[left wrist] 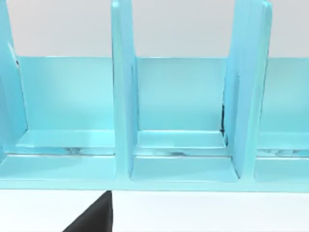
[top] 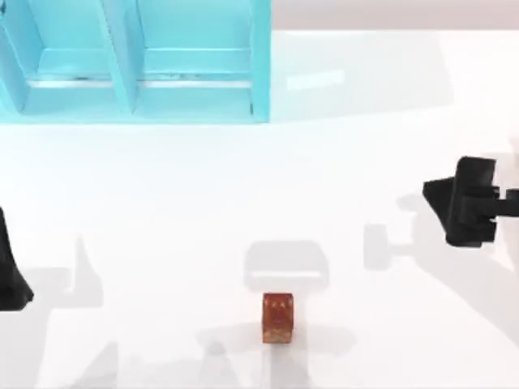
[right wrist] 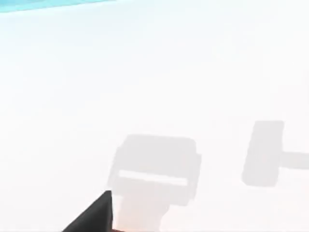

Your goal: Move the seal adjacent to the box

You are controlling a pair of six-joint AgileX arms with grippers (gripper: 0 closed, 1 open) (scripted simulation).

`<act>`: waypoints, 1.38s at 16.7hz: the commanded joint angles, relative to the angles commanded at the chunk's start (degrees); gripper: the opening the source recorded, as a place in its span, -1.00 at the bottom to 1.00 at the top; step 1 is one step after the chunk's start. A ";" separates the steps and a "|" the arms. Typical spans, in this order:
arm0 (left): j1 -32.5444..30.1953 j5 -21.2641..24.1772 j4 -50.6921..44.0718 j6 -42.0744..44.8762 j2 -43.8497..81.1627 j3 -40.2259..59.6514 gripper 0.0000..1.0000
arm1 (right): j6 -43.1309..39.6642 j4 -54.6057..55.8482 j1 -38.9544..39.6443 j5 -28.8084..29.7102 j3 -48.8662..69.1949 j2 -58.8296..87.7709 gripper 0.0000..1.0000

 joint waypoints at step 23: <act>0.00 0.00 0.00 0.00 0.00 0.00 1.00 | 23.86 -37.62 19.93 -1.03 51.65 65.58 1.00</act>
